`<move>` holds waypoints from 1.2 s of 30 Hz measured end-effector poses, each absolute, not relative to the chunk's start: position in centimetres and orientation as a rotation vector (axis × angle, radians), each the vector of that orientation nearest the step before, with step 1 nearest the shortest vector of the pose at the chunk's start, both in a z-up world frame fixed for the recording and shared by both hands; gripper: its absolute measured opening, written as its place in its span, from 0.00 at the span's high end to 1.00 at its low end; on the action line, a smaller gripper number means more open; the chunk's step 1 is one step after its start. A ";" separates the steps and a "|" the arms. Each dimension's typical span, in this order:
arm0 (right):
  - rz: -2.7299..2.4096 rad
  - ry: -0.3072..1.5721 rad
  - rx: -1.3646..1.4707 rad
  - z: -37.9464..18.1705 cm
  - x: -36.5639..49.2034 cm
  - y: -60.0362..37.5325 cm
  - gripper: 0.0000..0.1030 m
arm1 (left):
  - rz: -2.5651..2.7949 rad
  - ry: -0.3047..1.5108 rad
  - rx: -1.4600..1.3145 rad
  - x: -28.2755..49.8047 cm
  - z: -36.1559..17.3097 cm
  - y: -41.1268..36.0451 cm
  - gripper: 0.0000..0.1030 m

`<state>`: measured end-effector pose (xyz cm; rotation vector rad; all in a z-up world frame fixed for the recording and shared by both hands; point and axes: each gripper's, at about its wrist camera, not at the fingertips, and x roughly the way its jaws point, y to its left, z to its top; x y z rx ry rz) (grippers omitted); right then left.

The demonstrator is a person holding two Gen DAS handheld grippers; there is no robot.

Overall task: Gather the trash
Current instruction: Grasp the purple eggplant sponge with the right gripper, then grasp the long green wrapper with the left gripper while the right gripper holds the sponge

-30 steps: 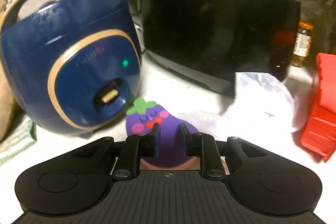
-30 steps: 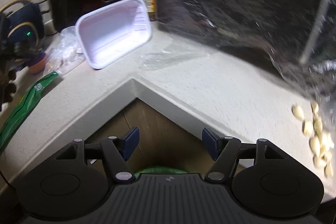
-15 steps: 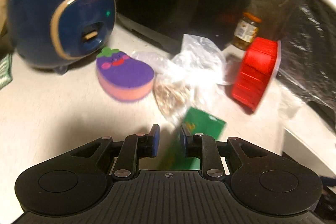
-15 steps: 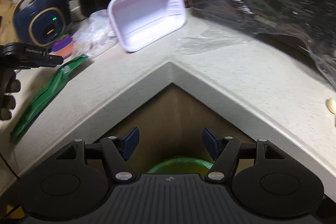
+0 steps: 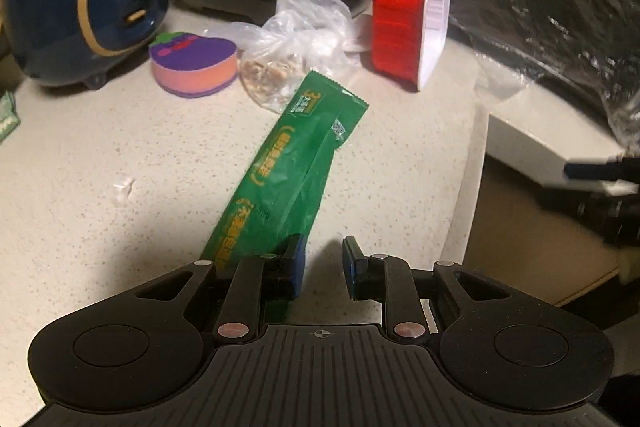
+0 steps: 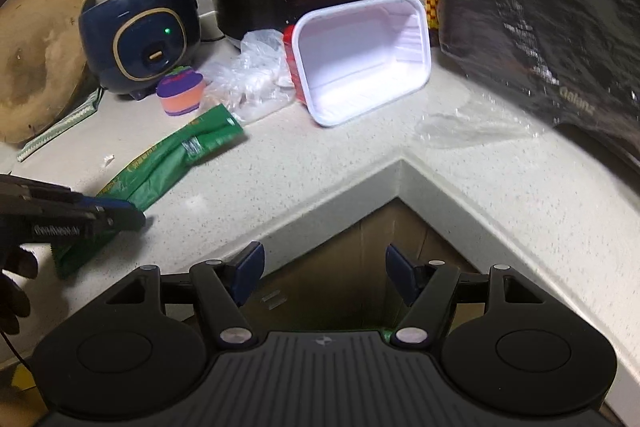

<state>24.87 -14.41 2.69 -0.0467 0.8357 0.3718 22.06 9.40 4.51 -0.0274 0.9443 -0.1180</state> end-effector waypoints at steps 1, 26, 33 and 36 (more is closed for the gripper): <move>0.369 0.821 -0.058 3.0 24.9 -14.3 0.34 | -0.101 0.941 -0.030 22.0 4.5 9.5 0.76; 0.688 0.736 -0.530 1.5 42.4 14.0 0.20 | 0.272 0.638 -0.647 12.3 7.9 24.7 0.76; 0.744 0.864 -0.322 2.5 39.4 8.9 0.39 | 0.230 0.663 -0.668 14.2 7.0 24.1 0.76; 0.755 0.792 -0.298 4.2 34.7 5.0 0.39 | 0.174 0.679 -0.661 15.8 7.0 22.8 0.76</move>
